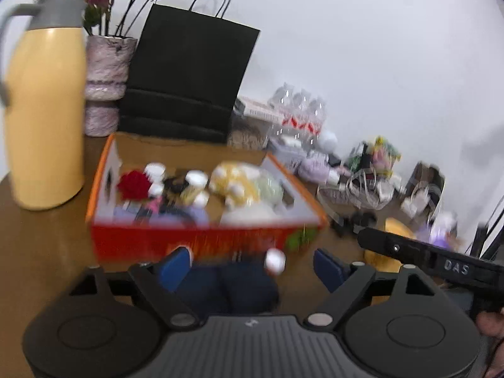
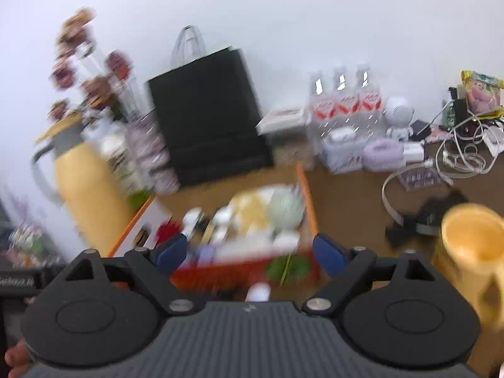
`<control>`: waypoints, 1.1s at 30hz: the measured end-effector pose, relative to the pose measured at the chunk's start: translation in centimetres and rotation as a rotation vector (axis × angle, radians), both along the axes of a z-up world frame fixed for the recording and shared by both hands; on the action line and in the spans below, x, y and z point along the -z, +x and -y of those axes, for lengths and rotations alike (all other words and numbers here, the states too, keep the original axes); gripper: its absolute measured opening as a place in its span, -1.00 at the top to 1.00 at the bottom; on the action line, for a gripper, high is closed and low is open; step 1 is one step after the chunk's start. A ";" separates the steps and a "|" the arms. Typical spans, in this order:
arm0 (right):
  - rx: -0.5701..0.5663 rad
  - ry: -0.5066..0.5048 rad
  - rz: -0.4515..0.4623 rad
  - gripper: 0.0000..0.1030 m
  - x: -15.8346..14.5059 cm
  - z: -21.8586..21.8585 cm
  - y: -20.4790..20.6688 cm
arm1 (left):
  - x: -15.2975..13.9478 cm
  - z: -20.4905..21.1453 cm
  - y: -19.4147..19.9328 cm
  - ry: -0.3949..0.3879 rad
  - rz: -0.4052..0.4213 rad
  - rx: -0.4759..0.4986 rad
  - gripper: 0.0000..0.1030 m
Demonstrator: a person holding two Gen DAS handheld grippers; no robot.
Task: Organize objects
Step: 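Carry the beige block and white lid into the box and open both tools, then withdraw both tools and reach toward the remaining white caps, then grasp a small white cap with left tool while right tool grasps another white cap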
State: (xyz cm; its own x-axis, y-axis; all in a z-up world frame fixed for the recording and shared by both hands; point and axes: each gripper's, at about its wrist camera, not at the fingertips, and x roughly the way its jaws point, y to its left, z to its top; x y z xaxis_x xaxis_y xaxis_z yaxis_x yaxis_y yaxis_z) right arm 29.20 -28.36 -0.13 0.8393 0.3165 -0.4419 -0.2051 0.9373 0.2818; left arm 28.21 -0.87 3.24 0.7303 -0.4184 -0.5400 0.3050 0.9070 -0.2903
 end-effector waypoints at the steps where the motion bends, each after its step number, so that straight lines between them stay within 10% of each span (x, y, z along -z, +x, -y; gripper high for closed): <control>1: -0.021 -0.017 -0.001 -0.75 0.7 -0.4 -1.8 | 0.8 0.0 -1.7 0.019 -0.007 -0.014 -0.66; 9: -0.057 -0.146 -0.114 -0.75 5.3 -1.7 -12.3 | 3.9 -0.4 -11.1 0.041 -0.075 -0.092 -0.65; 16: -0.057 -0.274 -0.079 -0.75 4.8 -1.9 -15.5 | 3.8 -1.5 -11.8 0.105 0.005 -0.161 -0.74; 24: -0.047 -0.255 -0.028 -0.41 4.6 -2.5 -8.5 | 3.5 -0.6 -1.5 0.162 0.133 -0.160 -0.51; 33: -0.046 -0.292 -0.091 -0.16 7.1 -4.9 3.4 | 7.5 2.6 9.0 0.254 -0.008 -0.155 -0.02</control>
